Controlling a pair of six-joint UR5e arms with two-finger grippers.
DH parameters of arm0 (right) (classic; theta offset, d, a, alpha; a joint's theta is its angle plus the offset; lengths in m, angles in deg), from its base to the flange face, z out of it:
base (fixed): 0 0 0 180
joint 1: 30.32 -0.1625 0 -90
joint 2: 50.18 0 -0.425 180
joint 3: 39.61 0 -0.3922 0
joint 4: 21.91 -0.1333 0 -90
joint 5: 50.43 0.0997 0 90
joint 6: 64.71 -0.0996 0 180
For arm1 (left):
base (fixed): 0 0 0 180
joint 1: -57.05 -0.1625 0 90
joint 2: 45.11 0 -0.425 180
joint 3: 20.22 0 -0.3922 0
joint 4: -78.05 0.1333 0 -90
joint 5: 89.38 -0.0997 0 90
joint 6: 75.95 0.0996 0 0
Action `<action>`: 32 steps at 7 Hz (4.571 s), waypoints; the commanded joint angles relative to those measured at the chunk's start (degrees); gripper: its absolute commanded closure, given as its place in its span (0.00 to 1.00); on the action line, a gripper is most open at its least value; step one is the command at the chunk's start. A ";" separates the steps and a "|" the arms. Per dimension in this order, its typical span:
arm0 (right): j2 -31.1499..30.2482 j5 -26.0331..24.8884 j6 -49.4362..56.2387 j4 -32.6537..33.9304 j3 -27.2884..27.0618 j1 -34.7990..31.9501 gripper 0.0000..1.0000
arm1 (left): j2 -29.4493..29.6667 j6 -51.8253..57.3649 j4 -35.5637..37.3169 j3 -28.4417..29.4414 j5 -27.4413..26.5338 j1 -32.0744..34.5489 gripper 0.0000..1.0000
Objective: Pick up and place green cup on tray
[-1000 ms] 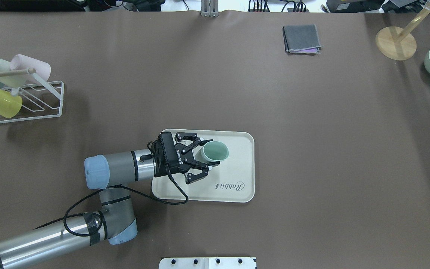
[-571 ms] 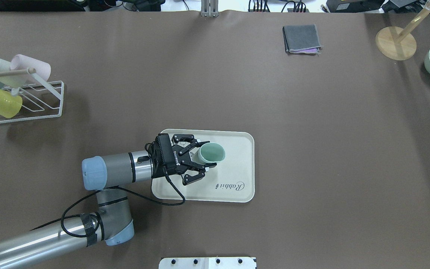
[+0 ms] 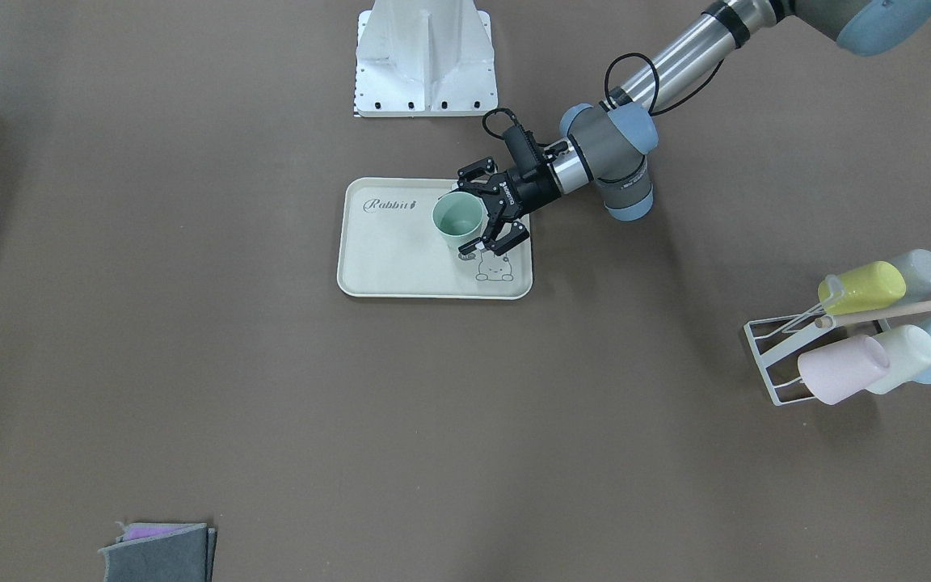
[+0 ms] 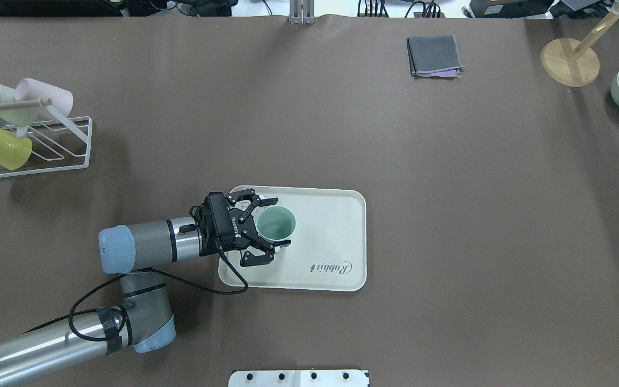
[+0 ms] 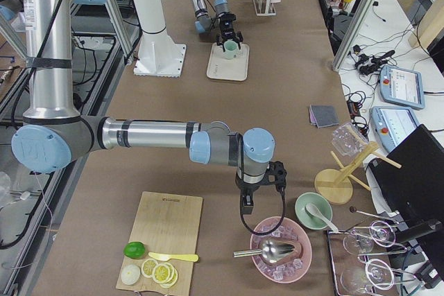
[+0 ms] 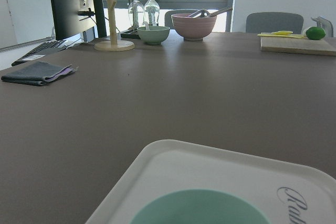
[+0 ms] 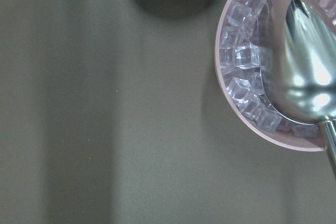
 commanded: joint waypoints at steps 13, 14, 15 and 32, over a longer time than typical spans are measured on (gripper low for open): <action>-0.43 2.28 0.70 0.08 -1.32 -0.04 0.00 | 2.30 3.34 72.03 -35.89 -0.18 8.80 0.02; -0.43 2.28 0.79 0.08 -1.58 -0.04 0.00 | 3.54 3.70 84.08 -39.06 -0.26 10.66 0.01; -0.43 2.28 0.79 0.08 -1.58 -0.04 0.00 | 3.98 3.88 90.81 -39.61 -4.18 11.11 0.01; -0.95 1.67 0.87 -0.01 -2.29 -0.04 0.00 | -14.35 29.16 101.17 -31.29 43.59 54.69 0.01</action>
